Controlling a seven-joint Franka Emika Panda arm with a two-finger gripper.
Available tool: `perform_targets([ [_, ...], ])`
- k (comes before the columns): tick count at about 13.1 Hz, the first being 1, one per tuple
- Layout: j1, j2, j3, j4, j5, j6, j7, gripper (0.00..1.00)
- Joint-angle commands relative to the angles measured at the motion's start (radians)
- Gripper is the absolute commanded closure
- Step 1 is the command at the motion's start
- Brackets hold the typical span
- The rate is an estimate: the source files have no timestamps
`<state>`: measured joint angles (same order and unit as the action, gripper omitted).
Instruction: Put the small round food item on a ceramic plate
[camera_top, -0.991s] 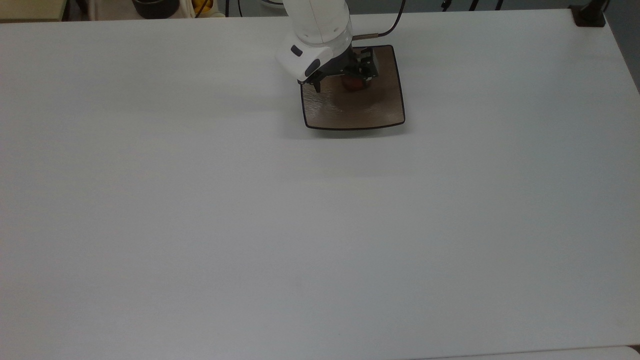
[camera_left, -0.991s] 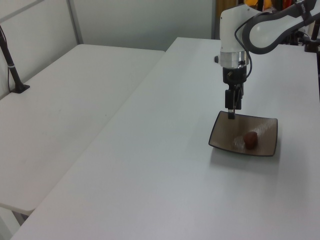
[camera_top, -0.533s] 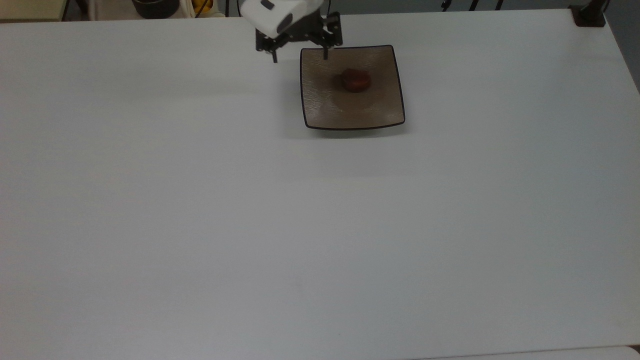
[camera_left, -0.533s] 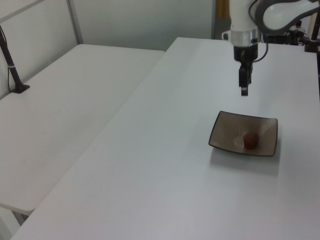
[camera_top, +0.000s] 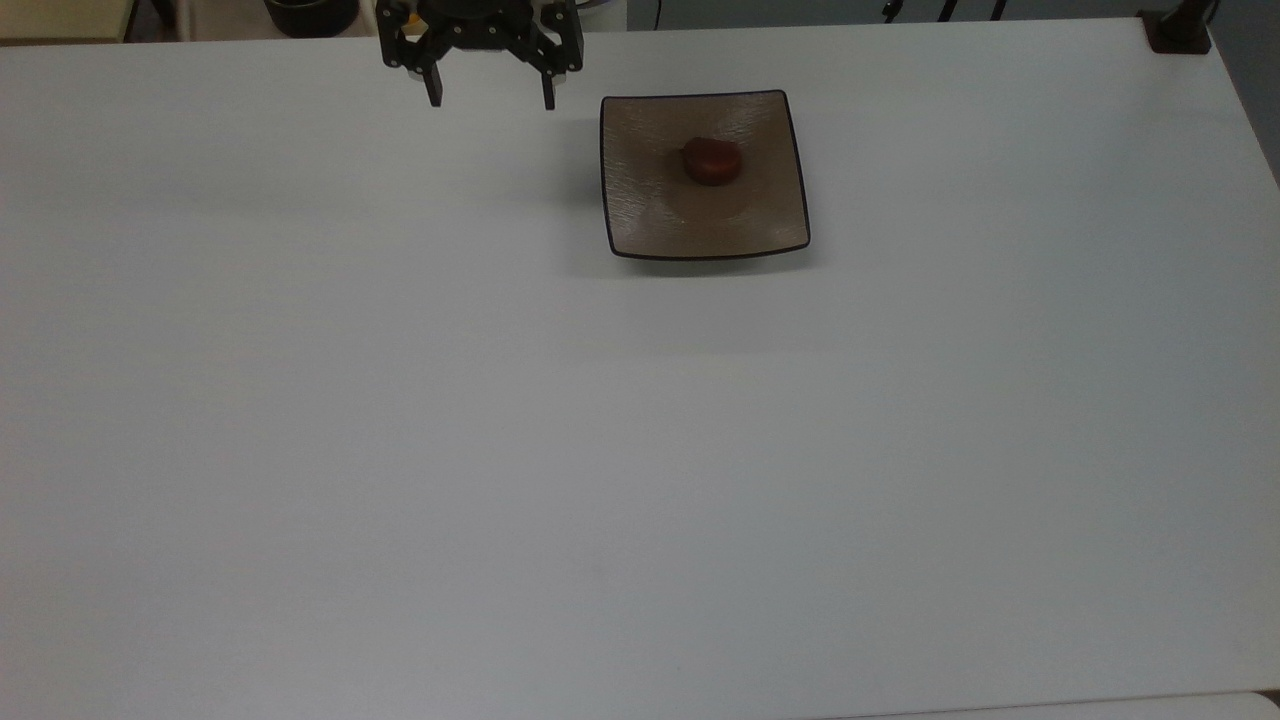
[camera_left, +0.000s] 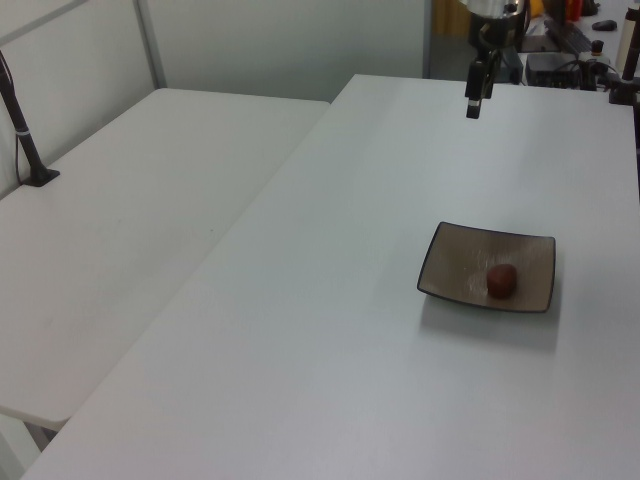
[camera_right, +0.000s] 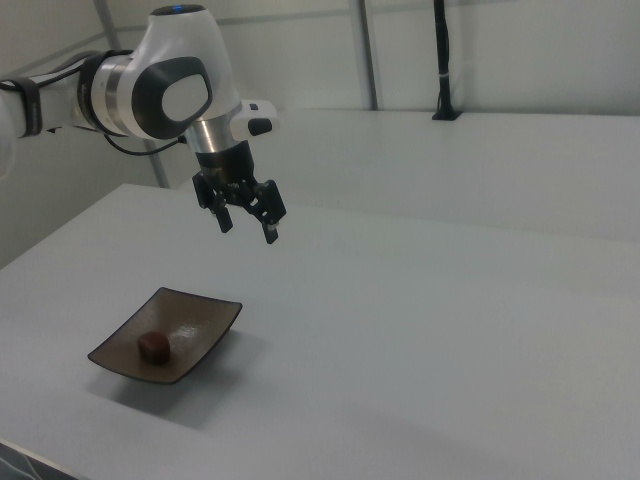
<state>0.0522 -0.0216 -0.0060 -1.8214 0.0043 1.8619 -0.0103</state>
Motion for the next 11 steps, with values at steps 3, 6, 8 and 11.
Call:
perform_targets([
  [3,0.080,0.061,-0.084,0.050,-0.012,-0.073,0.018,0.00],
  [6,0.075,0.042,-0.084,0.042,-0.012,-0.084,-0.014,0.00],
  [8,0.075,0.031,-0.084,0.042,-0.013,-0.083,-0.005,0.00],
  [11,0.072,0.016,-0.084,0.042,-0.017,-0.070,-0.005,0.00],
])
